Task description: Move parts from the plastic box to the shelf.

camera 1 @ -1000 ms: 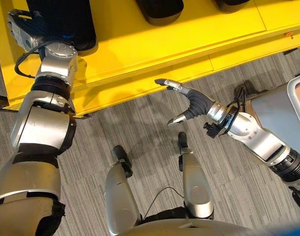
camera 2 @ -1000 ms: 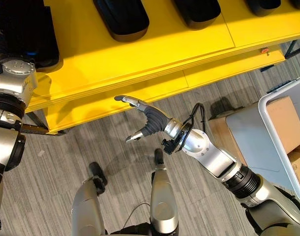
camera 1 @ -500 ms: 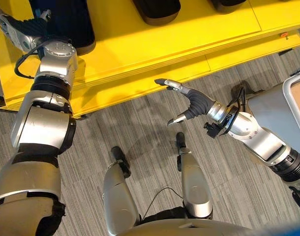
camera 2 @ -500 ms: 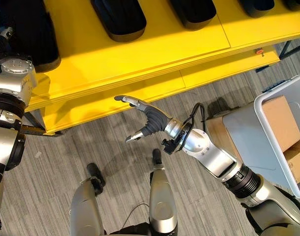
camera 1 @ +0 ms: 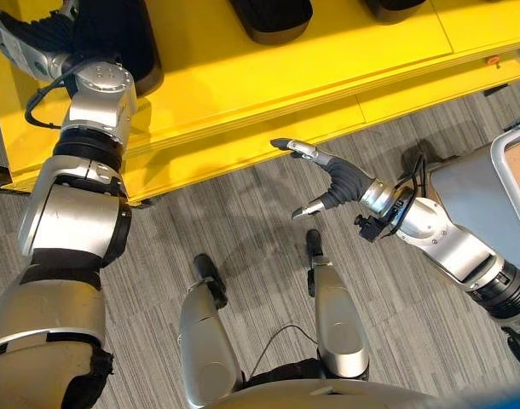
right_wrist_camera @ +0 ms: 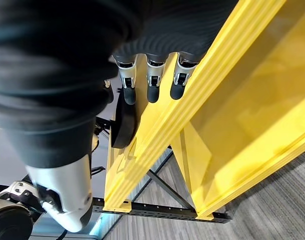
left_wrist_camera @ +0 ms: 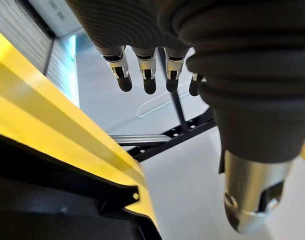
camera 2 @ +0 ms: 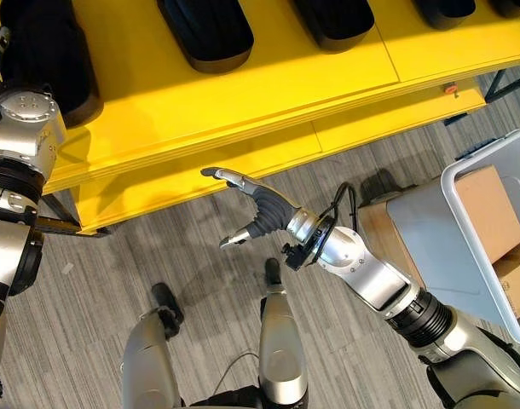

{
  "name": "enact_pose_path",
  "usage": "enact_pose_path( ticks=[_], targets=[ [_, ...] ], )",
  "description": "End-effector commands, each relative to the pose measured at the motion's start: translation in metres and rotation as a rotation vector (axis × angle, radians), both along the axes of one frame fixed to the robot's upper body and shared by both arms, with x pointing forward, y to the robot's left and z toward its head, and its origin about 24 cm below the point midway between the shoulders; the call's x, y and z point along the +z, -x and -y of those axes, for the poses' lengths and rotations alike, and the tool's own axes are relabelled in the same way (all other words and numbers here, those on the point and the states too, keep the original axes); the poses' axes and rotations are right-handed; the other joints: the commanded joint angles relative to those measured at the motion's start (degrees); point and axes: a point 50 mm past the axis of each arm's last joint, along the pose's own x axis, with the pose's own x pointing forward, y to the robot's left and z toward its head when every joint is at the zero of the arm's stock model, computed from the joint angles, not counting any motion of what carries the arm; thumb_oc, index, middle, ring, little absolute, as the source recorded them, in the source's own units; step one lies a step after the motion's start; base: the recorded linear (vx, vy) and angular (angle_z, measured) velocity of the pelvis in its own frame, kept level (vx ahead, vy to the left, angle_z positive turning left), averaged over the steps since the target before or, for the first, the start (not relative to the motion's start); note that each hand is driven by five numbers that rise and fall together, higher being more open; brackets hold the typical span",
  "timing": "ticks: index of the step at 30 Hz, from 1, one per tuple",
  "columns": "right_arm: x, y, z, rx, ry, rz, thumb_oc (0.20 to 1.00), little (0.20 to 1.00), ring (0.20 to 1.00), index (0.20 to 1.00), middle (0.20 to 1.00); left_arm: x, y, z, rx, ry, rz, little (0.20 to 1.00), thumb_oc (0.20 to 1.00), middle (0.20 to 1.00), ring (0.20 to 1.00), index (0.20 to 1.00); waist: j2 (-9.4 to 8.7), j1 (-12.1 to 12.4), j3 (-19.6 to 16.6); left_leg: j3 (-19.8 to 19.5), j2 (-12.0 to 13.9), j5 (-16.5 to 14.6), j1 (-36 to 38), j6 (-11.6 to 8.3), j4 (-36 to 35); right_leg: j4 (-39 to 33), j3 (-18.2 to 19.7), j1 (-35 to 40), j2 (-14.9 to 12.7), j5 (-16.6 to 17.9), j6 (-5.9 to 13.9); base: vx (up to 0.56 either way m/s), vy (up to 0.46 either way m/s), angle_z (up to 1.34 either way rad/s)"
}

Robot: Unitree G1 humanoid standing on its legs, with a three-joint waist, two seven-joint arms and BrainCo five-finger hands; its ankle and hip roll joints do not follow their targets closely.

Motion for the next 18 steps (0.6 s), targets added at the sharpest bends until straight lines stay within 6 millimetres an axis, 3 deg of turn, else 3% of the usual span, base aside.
enact_pose_path(
  ticks=[1,5,12,18],
  targets=[
    [0.024,0.007,0.011,0.000,-0.074,0.126,1.000,1.000,1.000,1.000,1.000,0.011,0.012,-0.012,0.024,-0.021,0.098,1.000,1.000,1.000,1.000,1.000,-0.39,1.1,-1.1,3.2,-3.0,-6.2,7.8,1.48,-1.5,4.7,-1.6,1.5,2.2,-5.0,-1.93,0.00,0.000,0.00],
    [0.025,0.007,0.010,-0.001,-0.075,0.131,1.000,1.000,1.000,1.000,1.000,-0.004,0.009,-0.008,0.009,-0.014,0.078,1.000,1.000,1.000,1.000,1.000,-0.23,1.2,-1.6,3.0,-3.1,-5.6,8.5,1.36,-2.6,4.6,-1.7,1.8,2.1,-5.3,-1.90,0.00,0.000,0.00],
    [0.023,0.004,0.014,-0.028,-0.073,0.124,1.000,1.000,1.000,1.000,1.000,0.014,0.012,0.005,-0.001,-0.112,0.160,1.000,1.000,1.000,1.000,1.000,0.66,1.1,-2.3,2.8,-3.4,-5.0,9.2,1.41,-3.5,4.9,-1.7,1.9,2.0,-5.5,-1.92,-0.01,-0.003,0.01],
    [0.015,0.009,0.014,-0.023,-0.089,0.111,1.000,1.000,1.000,1.000,1.000,0.002,0.011,0.021,-0.041,-0.168,0.188,1.000,1.000,1.000,1.000,1.000,0.87,1.4,-2.9,2.8,-3.8,-5.0,10.4,1.57,-4.1,4.5,-2.1,3.1,1.6,-5.7,-1.67,0.00,-0.006,0.00]
  ],
)
